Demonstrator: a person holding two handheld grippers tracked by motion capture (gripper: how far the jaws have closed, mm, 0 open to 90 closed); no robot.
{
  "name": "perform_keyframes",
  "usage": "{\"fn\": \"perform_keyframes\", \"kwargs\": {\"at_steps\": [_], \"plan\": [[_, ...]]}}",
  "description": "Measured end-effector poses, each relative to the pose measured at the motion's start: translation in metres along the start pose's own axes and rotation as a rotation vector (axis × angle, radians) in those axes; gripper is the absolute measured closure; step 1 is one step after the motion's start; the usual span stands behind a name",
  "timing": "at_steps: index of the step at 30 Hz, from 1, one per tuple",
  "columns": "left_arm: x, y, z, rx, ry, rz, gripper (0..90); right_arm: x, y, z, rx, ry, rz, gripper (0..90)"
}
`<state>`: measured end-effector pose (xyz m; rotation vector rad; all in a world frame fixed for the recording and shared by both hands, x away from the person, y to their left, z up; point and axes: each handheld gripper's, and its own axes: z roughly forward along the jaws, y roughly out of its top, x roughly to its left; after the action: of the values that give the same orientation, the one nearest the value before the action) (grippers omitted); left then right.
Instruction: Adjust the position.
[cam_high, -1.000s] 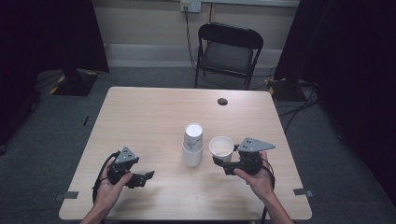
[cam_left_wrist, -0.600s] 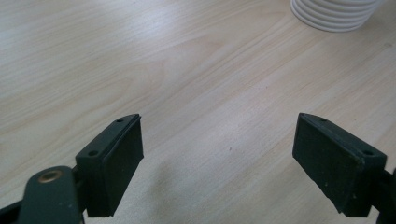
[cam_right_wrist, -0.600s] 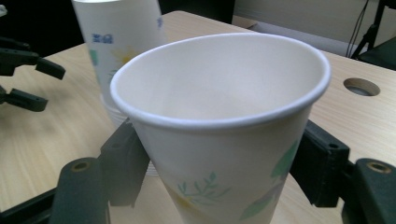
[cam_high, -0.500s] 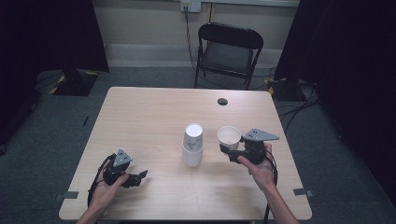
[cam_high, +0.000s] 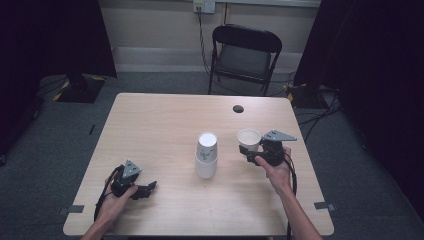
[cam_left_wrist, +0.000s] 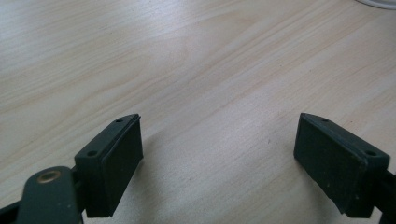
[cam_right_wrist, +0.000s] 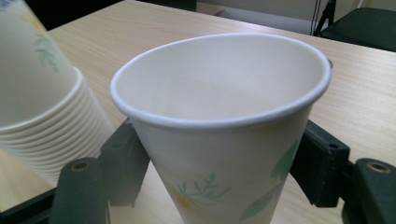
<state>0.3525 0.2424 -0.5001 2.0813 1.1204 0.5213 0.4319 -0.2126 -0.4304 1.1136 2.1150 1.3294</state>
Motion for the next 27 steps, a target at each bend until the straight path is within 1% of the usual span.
{"fn": "perform_keyframes", "kwargs": {"at_steps": [1, 2, 3, 4, 6, 7, 8, 10, 11, 15, 18, 21, 27], "plan": [[0.0, 0.0, 0.001, -0.001, -0.002, -0.009, 14.6, -0.002, 0.0, 0.002, 0.003, -0.008, 0.004, 28.8], [0.0, 0.0, 0.001, -0.001, -0.002, -0.009, 13.9, -0.002, 0.0, 0.002, 0.003, -0.008, 0.004, 28.8], [0.001, 0.0, 0.001, 0.002, -0.001, -0.014, 12.9, -0.005, 0.0, 0.007, 0.012, -0.018, 0.002, 28.7], [0.001, 0.0, 0.001, 0.007, 0.011, -0.02, 11.7, -0.007, 0.0, 0.009, 0.015, -0.025, 0.002, 28.7], [0.001, 0.0, 0.001, 0.007, 0.014, -0.021, 10.5, -0.008, 0.0, 0.011, 0.017, -0.027, 0.001, 28.8], [0.002, 0.0, 0.002, 0.009, 0.007, -0.029, 10.4, -0.01, 0.001, 0.016, 0.022, -0.032, 0.011, 28.7], [0.003, 0.001, 0.002, 0.017, 0.007, -0.035, 10.1, -0.01, 0.002, 0.018, 0.022, -0.031, 0.007, 28.8], [0.003, 0.001, 0.003, 0.016, 0.008, -0.039, 8.2, -0.011, 0.002, 0.023, 0.03, -0.039, -0.002, 28.7], [0.003, 0.001, 0.003, 0.02, 0.013, -0.046, 7.3, -0.012, 0.002, 0.026, 0.031, -0.038, 0.001, 28.8], [0.003, 0.001, 0.003, 0.019, 0.013, -0.047, 7.0, -0.015, -0.002, 0.036, 0.05, -0.039, 0.002, 28.8], [0.003, 0.002, 0.004, 0.025, 0.012, -0.041, 6.1, -0.019, -0.006, 0.042, 0.069, -0.051, 0.004, 28.8], [0.003, 0.002, 0.004, 0.031, 0.011, -0.039, 4.0, -0.023, -0.009, 0.046, 0.077, -0.057, 0.016, 28.8], [0.003, 0.003, 0.005, 0.035, 0.007, -0.036, 2.6, -0.026, -0.015, 0.054, 0.095, -0.065, 0.02, 28.7]]}}
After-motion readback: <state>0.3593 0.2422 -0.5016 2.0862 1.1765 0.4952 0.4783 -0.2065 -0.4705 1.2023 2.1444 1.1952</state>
